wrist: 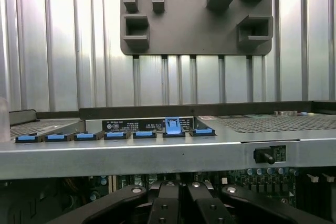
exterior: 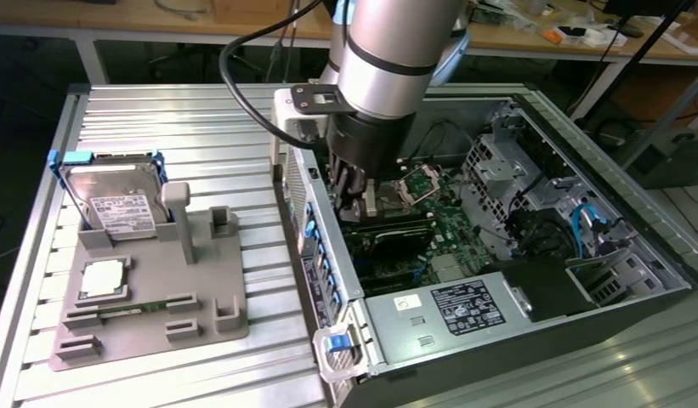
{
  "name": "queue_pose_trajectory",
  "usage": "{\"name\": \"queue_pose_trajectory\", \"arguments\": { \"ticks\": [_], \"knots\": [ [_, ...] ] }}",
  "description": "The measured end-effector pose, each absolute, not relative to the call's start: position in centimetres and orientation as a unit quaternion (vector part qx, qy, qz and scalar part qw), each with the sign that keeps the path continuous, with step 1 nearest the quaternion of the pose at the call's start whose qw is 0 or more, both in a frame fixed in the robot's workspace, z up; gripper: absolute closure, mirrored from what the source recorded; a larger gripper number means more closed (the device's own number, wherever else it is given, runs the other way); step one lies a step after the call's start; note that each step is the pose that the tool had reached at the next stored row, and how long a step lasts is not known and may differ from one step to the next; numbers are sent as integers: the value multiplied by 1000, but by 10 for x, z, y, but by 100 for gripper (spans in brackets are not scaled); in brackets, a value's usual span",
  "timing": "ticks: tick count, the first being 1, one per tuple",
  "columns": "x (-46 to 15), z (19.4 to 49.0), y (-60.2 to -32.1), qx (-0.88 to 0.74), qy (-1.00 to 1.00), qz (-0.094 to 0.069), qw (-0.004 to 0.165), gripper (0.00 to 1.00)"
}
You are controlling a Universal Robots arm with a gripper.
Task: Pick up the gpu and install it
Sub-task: 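Press down on the gpu until it lock into place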
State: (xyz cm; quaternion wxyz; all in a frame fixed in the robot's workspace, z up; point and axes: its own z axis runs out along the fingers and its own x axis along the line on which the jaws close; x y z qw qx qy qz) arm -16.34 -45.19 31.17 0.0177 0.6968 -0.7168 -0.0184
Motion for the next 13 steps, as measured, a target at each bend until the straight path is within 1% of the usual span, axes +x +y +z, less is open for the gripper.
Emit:
{"name": "queue_pose_trajectory", "arguments": {
  "ticks": [13],
  "knots": [
    [-165,314,-452,697,-717,-18,18,89]
  ]
}}
